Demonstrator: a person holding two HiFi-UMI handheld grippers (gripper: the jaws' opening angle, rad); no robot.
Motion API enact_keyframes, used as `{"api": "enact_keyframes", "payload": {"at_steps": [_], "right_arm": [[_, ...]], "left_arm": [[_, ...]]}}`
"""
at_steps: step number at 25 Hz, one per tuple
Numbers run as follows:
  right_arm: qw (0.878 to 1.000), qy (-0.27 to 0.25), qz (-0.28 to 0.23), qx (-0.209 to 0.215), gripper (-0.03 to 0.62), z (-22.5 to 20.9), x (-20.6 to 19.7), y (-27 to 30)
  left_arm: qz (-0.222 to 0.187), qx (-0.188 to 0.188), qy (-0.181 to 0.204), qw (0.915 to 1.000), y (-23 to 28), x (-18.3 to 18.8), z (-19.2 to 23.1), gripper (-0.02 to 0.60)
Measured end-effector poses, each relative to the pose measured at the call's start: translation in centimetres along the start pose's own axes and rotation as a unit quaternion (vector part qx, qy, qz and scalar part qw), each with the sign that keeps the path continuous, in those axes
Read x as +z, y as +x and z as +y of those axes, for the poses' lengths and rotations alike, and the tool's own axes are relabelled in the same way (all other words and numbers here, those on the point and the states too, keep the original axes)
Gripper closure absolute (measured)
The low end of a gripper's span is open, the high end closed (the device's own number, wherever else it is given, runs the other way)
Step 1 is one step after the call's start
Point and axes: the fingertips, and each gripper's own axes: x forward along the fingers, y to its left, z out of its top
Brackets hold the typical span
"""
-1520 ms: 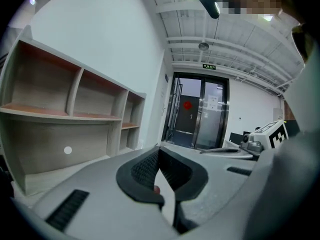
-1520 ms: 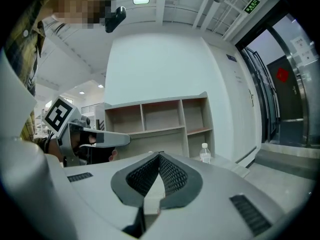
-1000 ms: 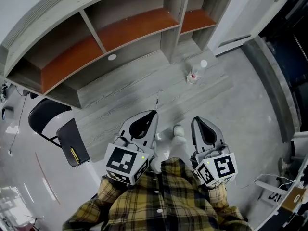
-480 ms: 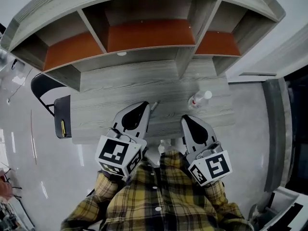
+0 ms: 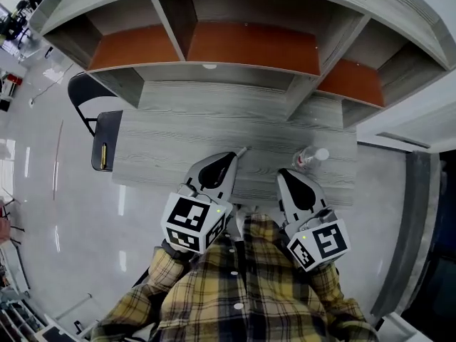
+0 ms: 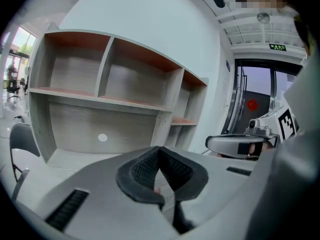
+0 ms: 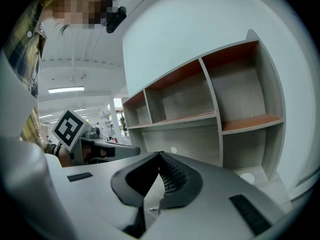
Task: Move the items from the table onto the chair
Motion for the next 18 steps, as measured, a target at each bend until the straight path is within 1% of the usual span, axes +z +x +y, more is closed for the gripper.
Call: {"api": "enact_keyframes", "payload": {"at_steps": [3,6,8,11,12,16,18], "right_arm": [[1.0,0.005,0.001,-0.003,0.577,0.1,-0.2,0.3],[1.0,0.01,0.003,-0.007,0.577,0.3,-0.4,0.6],[1.0,0.008,0.006,-0.01,0.577,0.3,-0.4,0.7],[1.0,0.002,0.009,-0.013,0.577,0.2,-0.5,0.7],[1.0,0.001,0.01,-0.014,0.577,0.2,-0.6,0.7],[1.0,0.005,0.013,-0.014,0.577,0.1,-0.9,0.9],[1.0,0.008,0.015,-0.016,0.577,0.0,-1.0,0.9]], "left_arm": [[0.004,-0.004,-0.001,1.0,0.3,-0.2,0.5,0.577],[0.004,-0.006,-0.01,0.9999,0.5,-0.2,1.0,0.577],[0.006,-0.006,-0.019,0.9998,0.7,-0.2,1.3,0.577],[0.006,-0.006,-0.021,0.9998,0.9,-0.2,1.6,0.571],[0.007,-0.007,-0.021,0.9997,1.0,-0.3,1.7,0.557],[0.027,-0.026,-0.034,0.9987,1.5,-1.2,1.8,0.439],[0.04,-0.028,-0.036,0.9982,1.8,-1.8,2.0,0.408]]}}
